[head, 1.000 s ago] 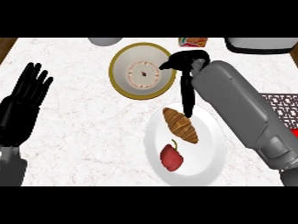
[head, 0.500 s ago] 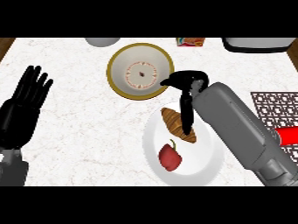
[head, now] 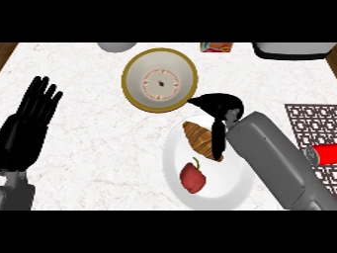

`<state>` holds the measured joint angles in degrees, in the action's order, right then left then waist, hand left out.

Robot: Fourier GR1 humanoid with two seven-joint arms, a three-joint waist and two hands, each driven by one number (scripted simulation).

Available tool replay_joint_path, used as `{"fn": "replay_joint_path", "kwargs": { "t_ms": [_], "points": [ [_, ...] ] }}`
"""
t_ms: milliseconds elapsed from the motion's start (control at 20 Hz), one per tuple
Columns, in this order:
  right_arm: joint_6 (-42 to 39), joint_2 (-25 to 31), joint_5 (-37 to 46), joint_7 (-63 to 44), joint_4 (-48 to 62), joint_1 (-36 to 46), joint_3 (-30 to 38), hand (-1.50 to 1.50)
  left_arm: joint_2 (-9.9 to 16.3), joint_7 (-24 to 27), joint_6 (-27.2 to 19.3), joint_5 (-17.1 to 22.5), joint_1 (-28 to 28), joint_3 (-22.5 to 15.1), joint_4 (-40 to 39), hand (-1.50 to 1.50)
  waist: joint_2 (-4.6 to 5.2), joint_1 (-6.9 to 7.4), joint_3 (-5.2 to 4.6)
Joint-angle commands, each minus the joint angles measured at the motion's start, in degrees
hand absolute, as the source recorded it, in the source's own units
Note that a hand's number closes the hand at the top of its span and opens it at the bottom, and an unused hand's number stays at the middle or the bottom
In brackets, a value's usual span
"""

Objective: Pick the croissant from the plate and place it in the bowl

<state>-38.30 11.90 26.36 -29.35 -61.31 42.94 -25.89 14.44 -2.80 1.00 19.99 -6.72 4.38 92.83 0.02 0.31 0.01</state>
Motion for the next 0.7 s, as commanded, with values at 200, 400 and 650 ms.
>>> {"fn": "replay_joint_path", "kwargs": {
  "t_ms": [200, 400, 650],
  "points": [
    [0.53, -1.54, 7.15, 6.34, 1.28, -3.07, 1.81, -1.50, 0.41, -0.63, 1.98, 0.53, -1.59, 3.22, -0.84, 0.00, 0.01, -0.06, -0.01],
    [0.47, -5.95, 9.43, 5.36, 8.83, 1.86, 3.01, -1.50, -1.90, -0.23, 2.20, -0.49, 2.41, 1.02, 1.71, 0.00, 0.05, 0.36, -0.01],
    [6.01, -7.11, 14.96, 11.89, 15.27, -0.02, 2.50, -1.50, -2.10, -0.91, 1.44, -2.01, -1.72, 1.58, -0.57, 0.00, 0.16, 0.30, 0.00]
  ]
}}
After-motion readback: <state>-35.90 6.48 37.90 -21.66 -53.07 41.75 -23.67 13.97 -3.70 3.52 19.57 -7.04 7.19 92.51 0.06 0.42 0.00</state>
